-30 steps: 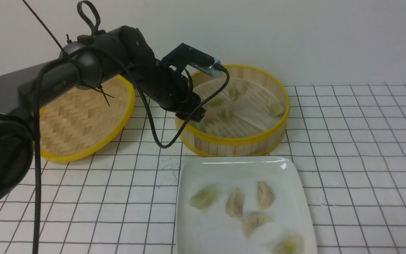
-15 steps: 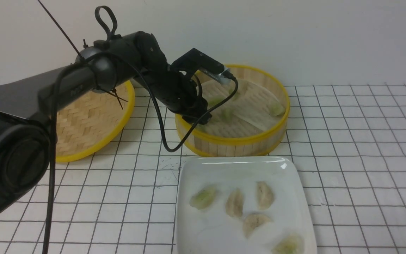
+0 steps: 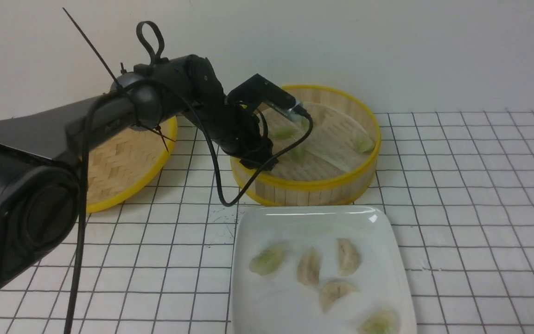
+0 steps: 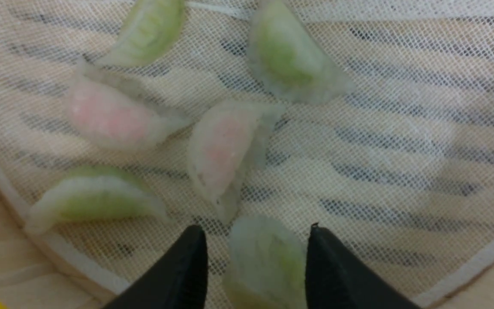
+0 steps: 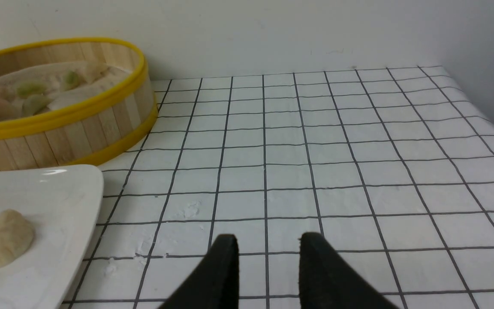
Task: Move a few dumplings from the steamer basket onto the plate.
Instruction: Use the left arm to grab a dumpling from the steamer
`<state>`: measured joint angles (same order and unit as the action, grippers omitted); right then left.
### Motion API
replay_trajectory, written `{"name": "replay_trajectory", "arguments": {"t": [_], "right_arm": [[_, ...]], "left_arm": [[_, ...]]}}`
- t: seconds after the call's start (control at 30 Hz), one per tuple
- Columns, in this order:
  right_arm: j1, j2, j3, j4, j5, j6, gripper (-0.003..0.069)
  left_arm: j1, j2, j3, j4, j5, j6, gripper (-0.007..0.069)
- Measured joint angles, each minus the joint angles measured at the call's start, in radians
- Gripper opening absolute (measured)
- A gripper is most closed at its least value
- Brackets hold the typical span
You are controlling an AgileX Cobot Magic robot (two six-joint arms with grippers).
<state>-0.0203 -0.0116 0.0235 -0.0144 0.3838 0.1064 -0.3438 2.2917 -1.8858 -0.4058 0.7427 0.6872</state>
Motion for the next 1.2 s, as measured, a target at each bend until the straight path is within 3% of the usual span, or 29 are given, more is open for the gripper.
{"name": "replay_trajectory", "arguments": {"t": [0.4,0.5,0.7,1.2], "right_arm": [[0.0,0.0,0.0,-0.001,0.0,0.0,0.0192],[0.0,0.0,0.0,-0.001,0.0,0.0,0.0192],[0.0,0.0,0.0,-0.001,0.0,0.0,0.0192],[0.0,0.0,0.0,-0.001,0.0,0.0,0.0192]], "left_arm": [[-0.007,0.036,-0.01,-0.006,-0.048,0.008,0.0295],[-0.007,0.036,-0.01,-0.005,-0.048,0.008,0.0255],[-0.007,0.038,-0.046,0.006,0.012,0.003,0.0075],[-0.007,0.055,-0.278,0.039,0.158,-0.068,0.0043]]}}
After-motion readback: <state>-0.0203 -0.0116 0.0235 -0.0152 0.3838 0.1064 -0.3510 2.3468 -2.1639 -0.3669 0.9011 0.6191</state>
